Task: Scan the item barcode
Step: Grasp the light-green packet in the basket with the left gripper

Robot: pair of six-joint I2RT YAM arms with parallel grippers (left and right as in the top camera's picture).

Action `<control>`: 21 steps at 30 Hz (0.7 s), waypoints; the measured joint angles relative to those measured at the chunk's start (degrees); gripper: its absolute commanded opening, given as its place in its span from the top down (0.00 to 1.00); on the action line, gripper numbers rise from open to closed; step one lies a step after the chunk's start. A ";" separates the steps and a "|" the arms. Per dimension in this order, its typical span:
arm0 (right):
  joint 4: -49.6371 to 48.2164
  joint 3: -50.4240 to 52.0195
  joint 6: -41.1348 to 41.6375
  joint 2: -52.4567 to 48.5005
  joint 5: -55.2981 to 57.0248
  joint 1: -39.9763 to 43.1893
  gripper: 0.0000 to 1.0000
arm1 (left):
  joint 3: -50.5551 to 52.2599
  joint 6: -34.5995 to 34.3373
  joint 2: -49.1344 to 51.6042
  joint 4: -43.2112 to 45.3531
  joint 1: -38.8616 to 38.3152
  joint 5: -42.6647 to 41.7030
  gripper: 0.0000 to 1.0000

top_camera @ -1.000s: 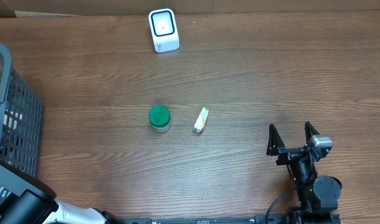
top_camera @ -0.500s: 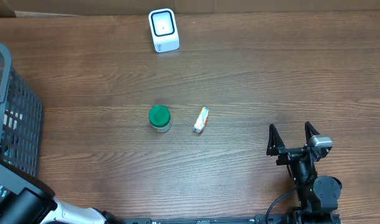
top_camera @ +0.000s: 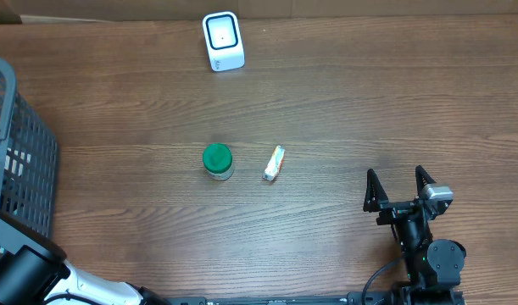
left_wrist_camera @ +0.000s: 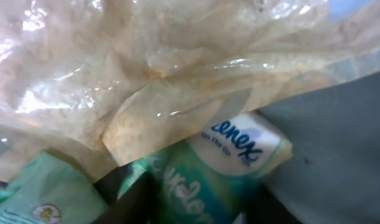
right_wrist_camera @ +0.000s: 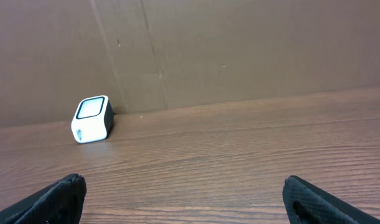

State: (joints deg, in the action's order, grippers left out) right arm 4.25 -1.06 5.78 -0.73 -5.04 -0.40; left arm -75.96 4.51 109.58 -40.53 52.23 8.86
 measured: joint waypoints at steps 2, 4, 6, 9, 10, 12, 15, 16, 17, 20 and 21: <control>0.04 0.00 -0.02 0.00 -0.02 0.00 0.00 | -0.02 0.04 -0.04 0.04 0.00 0.17 0.96; 0.02 0.00 0.00 0.00 0.00 0.00 0.00 | -0.04 0.02 -0.09 -0.02 0.00 0.17 0.96; 0.02 0.00 0.00 0.00 0.00 -0.02 0.00 | -0.15 -0.31 -0.13 -0.26 0.00 0.17 0.96; 0.02 0.00 0.00 0.00 0.00 -0.02 0.00 | -0.83 -1.11 -0.13 -2.01 0.00 -0.02 0.96; 0.02 0.00 -0.02 0.00 0.00 -0.02 0.00 | -1.18 -1.40 -0.13 -2.99 -0.02 -0.17 0.96; 0.04 0.00 0.00 0.00 -0.02 -0.02 0.00 | -2.34 -1.81 -0.13 -5.49 -0.07 -1.22 0.96; 0.04 0.00 0.00 0.00 -0.02 -0.02 0.00 | -5.62 -2.86 -0.13 -9.33 -0.11 -4.85 0.96; 0.04 0.00 -0.02 0.00 0.00 -0.02 0.00 | -7.52 -3.34 -0.13 -10.82 -0.11 -6.69 0.96; 0.02 0.00 -0.02 0.00 0.02 -0.02 0.00 | -9.66 -4.00 -0.17 -12.33 -0.13 -8.66 0.96; 0.02 0.00 0.00 0.00 0.00 0.00 0.00 | -16.24 -5.99 -0.52 -16.04 -0.22 -13.90 0.96; 0.00 0.00 0.02 0.00 0.00 0.00 0.00 | -18.84 -6.75 -0.85 -17.35 -0.31 -15.87 0.96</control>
State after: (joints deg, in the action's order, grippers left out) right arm 4.25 -1.06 5.80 -0.73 -5.04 -0.40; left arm -94.80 -2.24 108.73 -57.89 51.92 -7.01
